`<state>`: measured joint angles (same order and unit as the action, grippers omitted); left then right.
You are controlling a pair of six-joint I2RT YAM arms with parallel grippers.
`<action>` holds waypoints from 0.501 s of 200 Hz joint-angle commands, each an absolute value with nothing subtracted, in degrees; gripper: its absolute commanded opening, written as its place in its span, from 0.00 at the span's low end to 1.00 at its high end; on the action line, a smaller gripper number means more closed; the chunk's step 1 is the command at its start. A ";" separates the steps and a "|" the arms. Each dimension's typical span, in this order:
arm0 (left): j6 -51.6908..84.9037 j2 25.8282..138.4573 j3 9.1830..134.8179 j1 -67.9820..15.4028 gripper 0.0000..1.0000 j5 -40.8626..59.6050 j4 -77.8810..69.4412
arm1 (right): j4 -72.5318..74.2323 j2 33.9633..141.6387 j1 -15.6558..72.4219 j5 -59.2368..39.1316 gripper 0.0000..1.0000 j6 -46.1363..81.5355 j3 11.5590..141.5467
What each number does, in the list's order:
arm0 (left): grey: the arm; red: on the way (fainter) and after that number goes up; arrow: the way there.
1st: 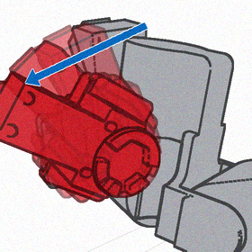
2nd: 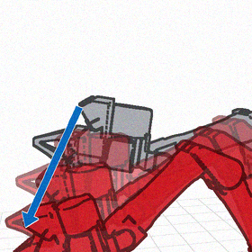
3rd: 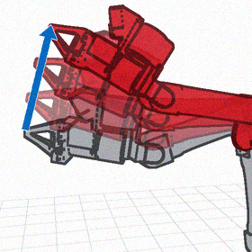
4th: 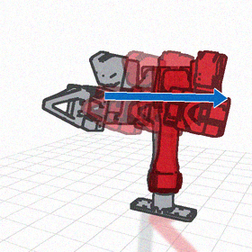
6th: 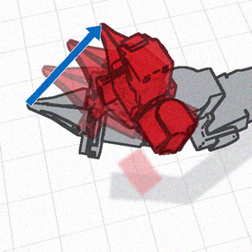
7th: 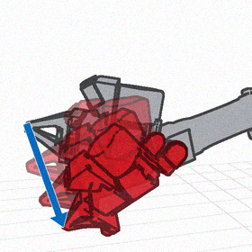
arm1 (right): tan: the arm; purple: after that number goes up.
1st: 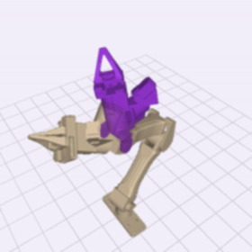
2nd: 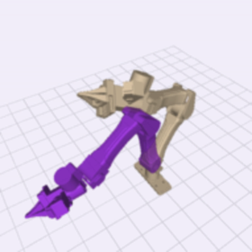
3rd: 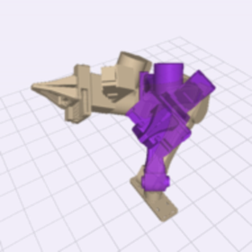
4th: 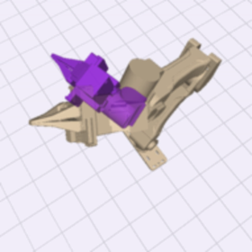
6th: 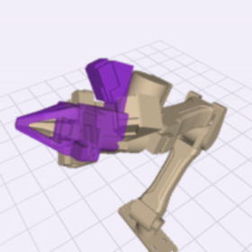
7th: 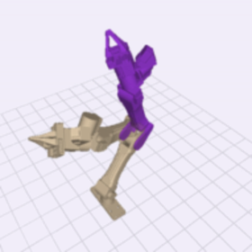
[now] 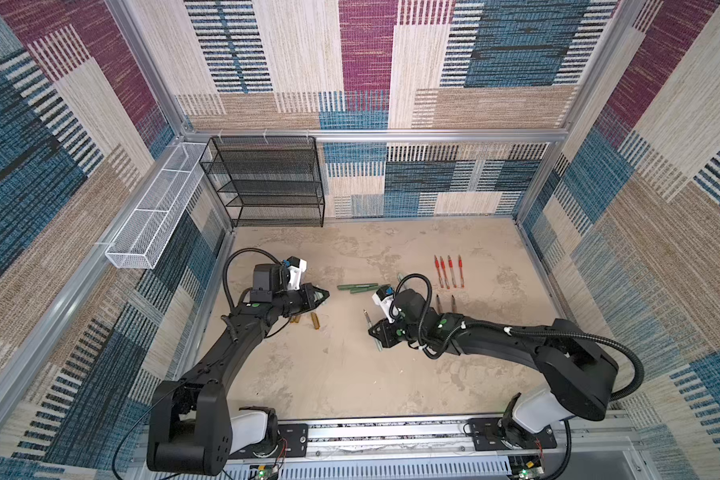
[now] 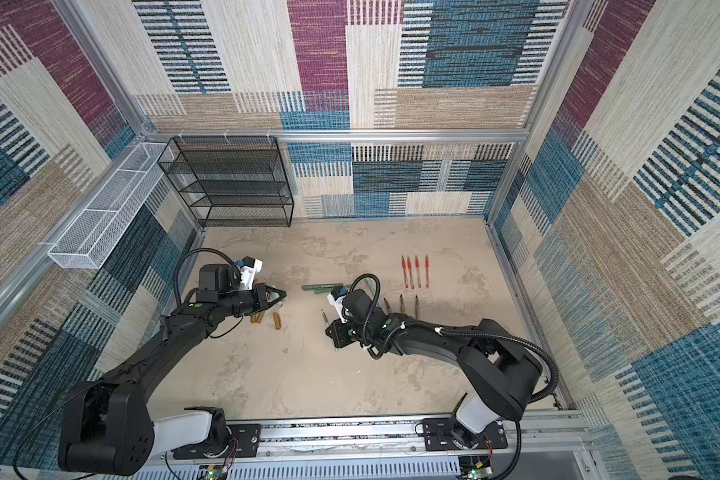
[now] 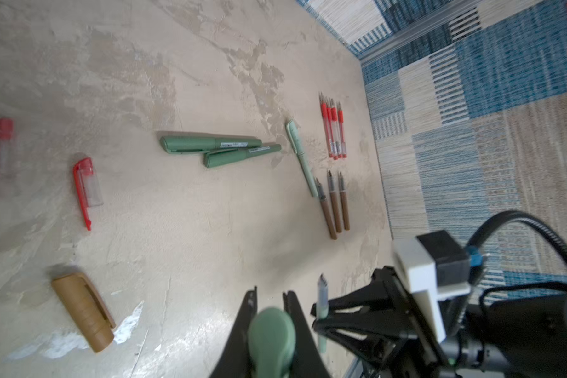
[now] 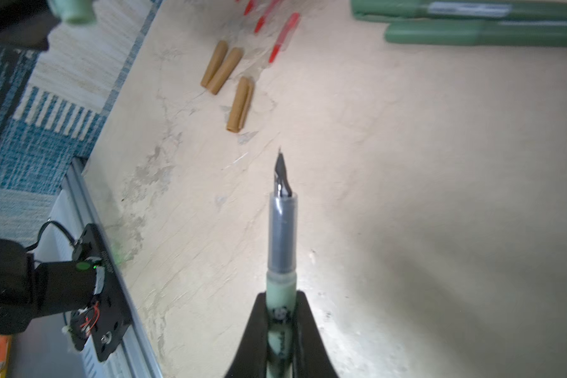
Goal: Open the pen caps
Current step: 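Lower the green cap beside the tan caps while right carries marker to pens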
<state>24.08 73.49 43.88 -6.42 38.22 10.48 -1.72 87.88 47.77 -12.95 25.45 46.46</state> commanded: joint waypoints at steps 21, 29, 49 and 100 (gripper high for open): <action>17.76 78.66 43.31 -11.18 0.00 28.55 13.70 | -10.27 86.27 41.80 -8.29 0.00 26.25 45.68; 18.29 80.03 44.09 -11.33 0.00 26.93 14.49 | -11.34 85.81 41.06 -7.44 0.00 26.20 45.57; 18.57 83.60 45.41 -11.64 0.00 24.62 15.11 | -11.76 85.40 39.45 -6.35 0.00 25.59 44.58; 14.35 91.34 50.15 -12.57 0.00 20.84 20.08 | -12.23 87.27 35.42 -7.18 0.00 24.06 44.18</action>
